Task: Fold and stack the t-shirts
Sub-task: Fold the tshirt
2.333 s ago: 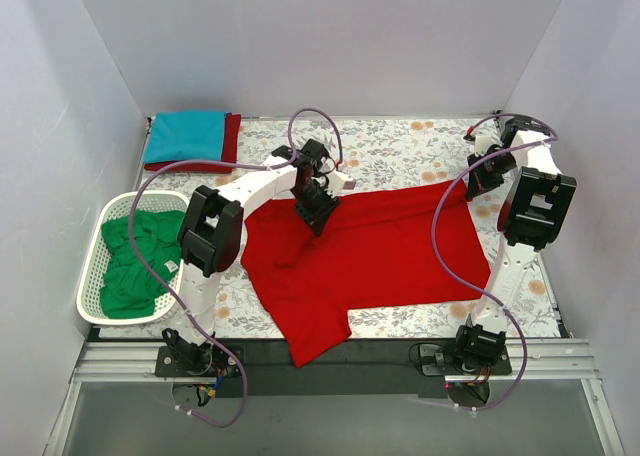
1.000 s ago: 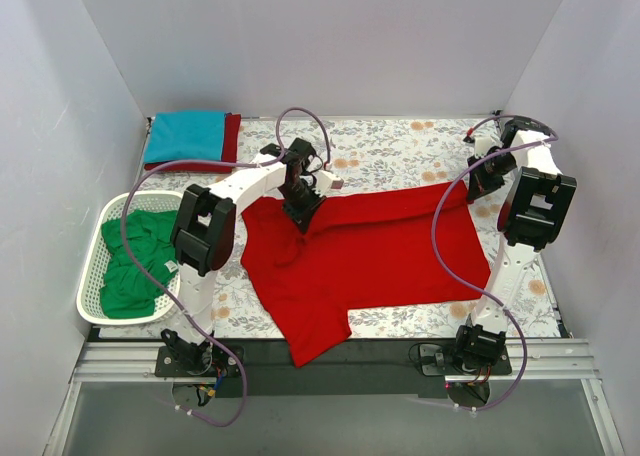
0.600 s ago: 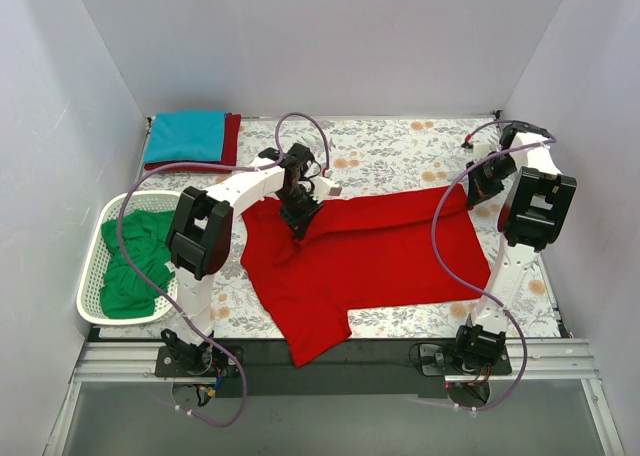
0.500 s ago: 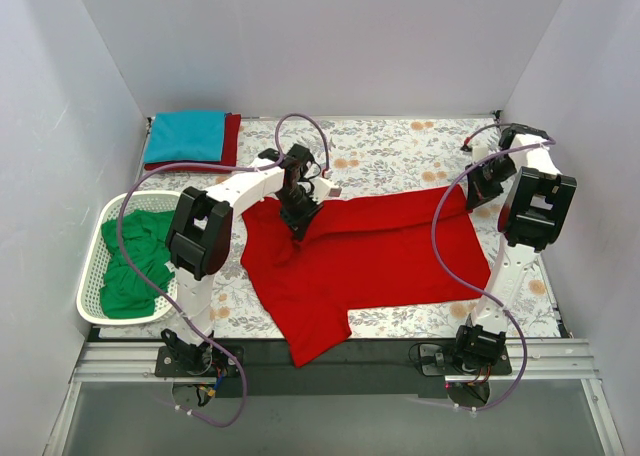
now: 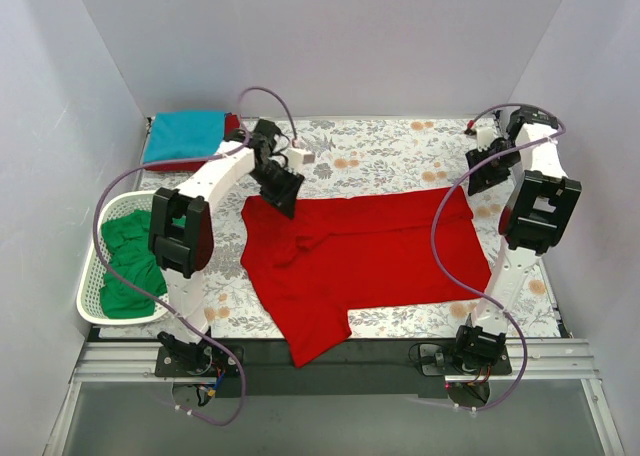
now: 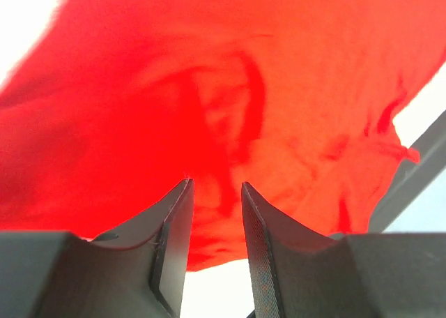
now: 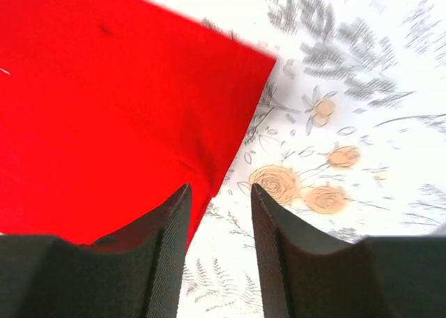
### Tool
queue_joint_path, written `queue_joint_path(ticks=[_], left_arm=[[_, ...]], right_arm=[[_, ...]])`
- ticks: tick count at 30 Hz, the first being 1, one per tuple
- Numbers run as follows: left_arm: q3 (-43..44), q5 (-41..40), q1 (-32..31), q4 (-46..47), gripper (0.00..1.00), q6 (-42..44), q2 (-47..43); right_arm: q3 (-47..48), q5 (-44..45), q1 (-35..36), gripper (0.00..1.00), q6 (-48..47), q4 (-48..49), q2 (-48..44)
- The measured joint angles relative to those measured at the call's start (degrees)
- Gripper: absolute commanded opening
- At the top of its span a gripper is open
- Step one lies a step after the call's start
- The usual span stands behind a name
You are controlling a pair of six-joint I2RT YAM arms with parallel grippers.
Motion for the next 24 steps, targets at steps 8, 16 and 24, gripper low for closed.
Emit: queue_joint_path(ticks=[8, 16, 24], left_arm=[[0.28, 1.20, 13.81, 4.42, 0.31, -7.41, -1.29], [-1.86, 0.37, 13.88, 7.61, 0.30, -10.49, 5.18], [-2.36, -0.85, 17.18, 8.46, 0.25, -12.52, 8.66]], right_arm=[[3.32, -1.84, 7.54, 0.31, -1.73, 0.79, -0.90], [3.13, -0.87, 9.64, 0.31, -1.03, 5.46, 4.42], [-1.53, 4.72, 9.33, 0.29, -0.09, 10.97, 4.48]])
